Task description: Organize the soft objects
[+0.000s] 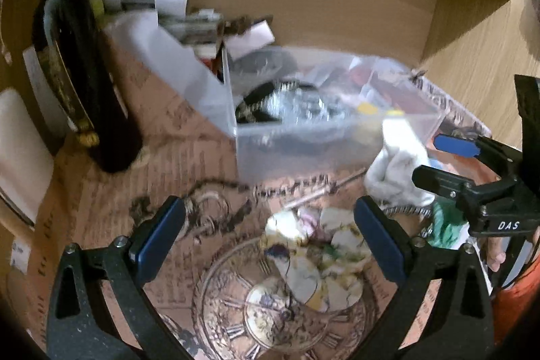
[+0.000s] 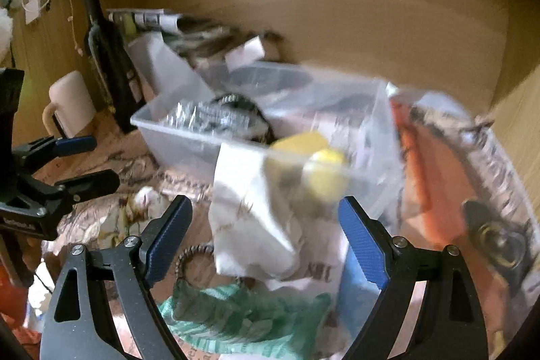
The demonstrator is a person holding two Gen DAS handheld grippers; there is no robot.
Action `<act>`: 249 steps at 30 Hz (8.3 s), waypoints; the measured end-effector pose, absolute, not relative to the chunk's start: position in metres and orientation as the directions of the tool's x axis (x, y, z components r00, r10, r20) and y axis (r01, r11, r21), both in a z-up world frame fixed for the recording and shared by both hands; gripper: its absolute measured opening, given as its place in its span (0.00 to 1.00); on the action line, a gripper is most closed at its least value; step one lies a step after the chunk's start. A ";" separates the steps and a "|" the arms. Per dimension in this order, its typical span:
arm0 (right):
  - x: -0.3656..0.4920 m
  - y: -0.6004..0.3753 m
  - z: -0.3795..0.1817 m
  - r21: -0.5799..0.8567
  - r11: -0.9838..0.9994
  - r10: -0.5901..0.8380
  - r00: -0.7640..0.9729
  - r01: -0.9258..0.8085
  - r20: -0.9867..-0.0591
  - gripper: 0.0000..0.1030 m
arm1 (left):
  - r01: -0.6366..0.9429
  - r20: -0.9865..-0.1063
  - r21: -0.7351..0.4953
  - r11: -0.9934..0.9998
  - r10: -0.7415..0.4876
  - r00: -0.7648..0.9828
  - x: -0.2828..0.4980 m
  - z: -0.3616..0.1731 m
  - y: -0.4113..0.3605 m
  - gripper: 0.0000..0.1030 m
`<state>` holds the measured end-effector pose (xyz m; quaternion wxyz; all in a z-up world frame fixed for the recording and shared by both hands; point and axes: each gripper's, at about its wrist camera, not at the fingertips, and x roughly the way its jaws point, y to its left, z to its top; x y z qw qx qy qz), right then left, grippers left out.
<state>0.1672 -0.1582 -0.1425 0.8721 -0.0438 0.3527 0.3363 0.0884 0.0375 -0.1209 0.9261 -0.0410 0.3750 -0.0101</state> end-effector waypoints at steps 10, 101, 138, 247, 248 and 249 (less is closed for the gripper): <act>0.175 -0.149 -0.164 0.197 0.753 0.559 0.451 -0.628 -0.696 0.61 | 0.049 -0.756 -0.127 0.991 -0.129 0.642 0.090 -0.149 0.019 0.98; 0.235 -0.140 -0.098 0.106 0.849 0.484 0.681 -0.518 -0.550 0.62 | 0.041 -0.604 -0.049 0.998 -0.062 0.795 0.177 -0.069 0.013 0.66; 0.119 -0.183 -0.158 0.162 0.840 0.482 0.574 -0.518 -0.663 0.80 | 0.139 -0.721 -0.026 0.990 -0.115 0.683 0.092 -0.137 -0.028 0.78; 0.121 -0.198 -0.026 0.063 0.835 0.545 0.804 -0.547 -0.238 0.99 | 0.013 -0.277 -0.048 0.999 -0.026 0.960 0.054 0.001 0.022 0.91; 0.117 -0.199 -0.023 0.059 0.833 0.548 0.805 -0.550 -0.228 1.00 | 0.008 -0.268 -0.042 0.999 -0.019 0.963 0.051 0.003 0.021 0.93; 0.115 -0.199 -0.022 0.056 0.833 0.548 0.807 -0.551 -0.221 1.00 | 0.000 -0.252 -0.037 0.999 -0.009 0.968 0.047 0.006 0.020 0.94</act>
